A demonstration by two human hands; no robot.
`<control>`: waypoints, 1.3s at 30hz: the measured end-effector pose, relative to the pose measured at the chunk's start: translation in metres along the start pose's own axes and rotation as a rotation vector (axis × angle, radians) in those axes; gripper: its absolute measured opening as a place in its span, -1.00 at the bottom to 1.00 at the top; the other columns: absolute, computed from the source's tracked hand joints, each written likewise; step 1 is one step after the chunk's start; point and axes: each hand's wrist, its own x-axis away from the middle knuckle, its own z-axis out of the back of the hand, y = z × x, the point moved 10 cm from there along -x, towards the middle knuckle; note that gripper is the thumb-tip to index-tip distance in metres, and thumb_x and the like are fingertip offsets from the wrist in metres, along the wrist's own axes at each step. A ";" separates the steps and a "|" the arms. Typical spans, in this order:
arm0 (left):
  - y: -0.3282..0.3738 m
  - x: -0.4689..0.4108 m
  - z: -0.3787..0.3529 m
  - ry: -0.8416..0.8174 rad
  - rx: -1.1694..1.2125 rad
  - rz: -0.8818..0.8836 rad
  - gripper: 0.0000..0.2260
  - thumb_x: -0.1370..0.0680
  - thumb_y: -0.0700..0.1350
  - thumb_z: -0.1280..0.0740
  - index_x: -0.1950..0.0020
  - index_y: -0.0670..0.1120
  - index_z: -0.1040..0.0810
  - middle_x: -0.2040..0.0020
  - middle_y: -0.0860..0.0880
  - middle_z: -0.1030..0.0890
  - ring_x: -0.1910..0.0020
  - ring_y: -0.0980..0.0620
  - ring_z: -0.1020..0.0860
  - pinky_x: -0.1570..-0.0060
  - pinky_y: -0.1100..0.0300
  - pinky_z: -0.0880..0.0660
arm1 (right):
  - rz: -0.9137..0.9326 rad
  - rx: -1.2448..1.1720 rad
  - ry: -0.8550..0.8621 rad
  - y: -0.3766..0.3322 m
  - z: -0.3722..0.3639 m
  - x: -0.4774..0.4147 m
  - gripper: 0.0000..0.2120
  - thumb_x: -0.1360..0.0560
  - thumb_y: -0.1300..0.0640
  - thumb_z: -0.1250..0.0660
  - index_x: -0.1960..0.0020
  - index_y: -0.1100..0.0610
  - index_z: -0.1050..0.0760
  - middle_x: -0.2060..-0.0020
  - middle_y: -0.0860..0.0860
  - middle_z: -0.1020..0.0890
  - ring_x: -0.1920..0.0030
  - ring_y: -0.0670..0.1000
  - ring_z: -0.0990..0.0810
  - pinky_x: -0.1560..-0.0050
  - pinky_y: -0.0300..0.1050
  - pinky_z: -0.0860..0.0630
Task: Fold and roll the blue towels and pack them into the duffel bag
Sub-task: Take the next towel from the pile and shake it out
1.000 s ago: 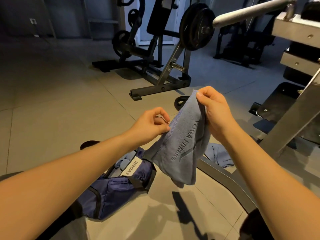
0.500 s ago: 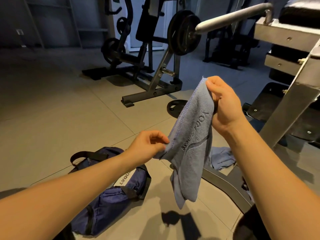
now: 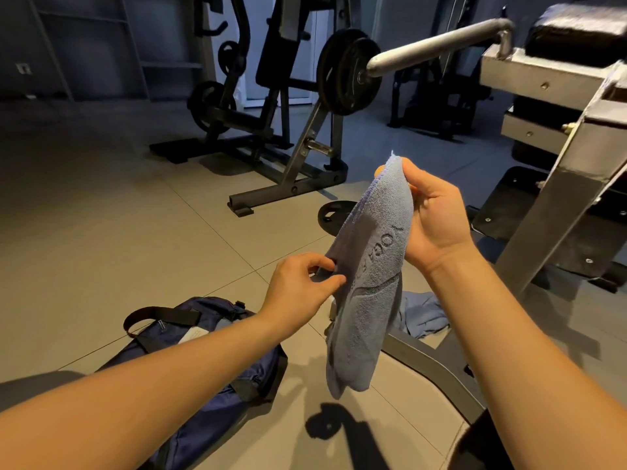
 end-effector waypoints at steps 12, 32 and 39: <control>0.000 0.004 0.008 -0.096 -0.097 -0.124 -0.84 -0.54 -0.11 -0.44 0.24 -0.02 -0.62 0.29 0.04 -0.63 0.25 0.04 -0.60 0.16 0.02 -0.58 | 0.147 0.184 0.513 -0.038 0.119 0.002 -0.69 -0.52 0.22 -0.33 0.35 0.07 -0.32 0.40 -0.02 -0.37 0.37 -0.03 -0.38 0.29 -0.15 -0.37; 0.006 -0.039 0.108 -0.084 -0.215 -0.090 -0.87 -0.49 -0.10 -0.53 0.19 -0.08 -0.63 0.24 0.02 -0.68 0.23 0.14 -0.63 0.25 0.32 -0.55 | 0.118 0.814 0.791 -0.029 0.165 0.015 -0.85 -0.59 0.25 -0.23 -0.03 0.16 -0.57 0.16 -0.01 -0.51 0.13 -0.02 -0.42 0.20 -0.18 -0.40; -0.011 -0.043 0.112 -0.144 -0.408 -0.091 -0.92 -0.61 -0.19 -0.38 -0.07 -0.04 -0.62 0.06 0.03 -0.63 0.07 0.15 -0.57 0.13 0.32 -0.47 | -0.095 0.767 0.658 0.003 0.167 0.019 -0.84 -0.59 0.27 -0.32 0.10 0.07 -0.59 0.07 0.07 -0.63 -0.01 0.09 -0.58 -0.03 -0.01 -0.56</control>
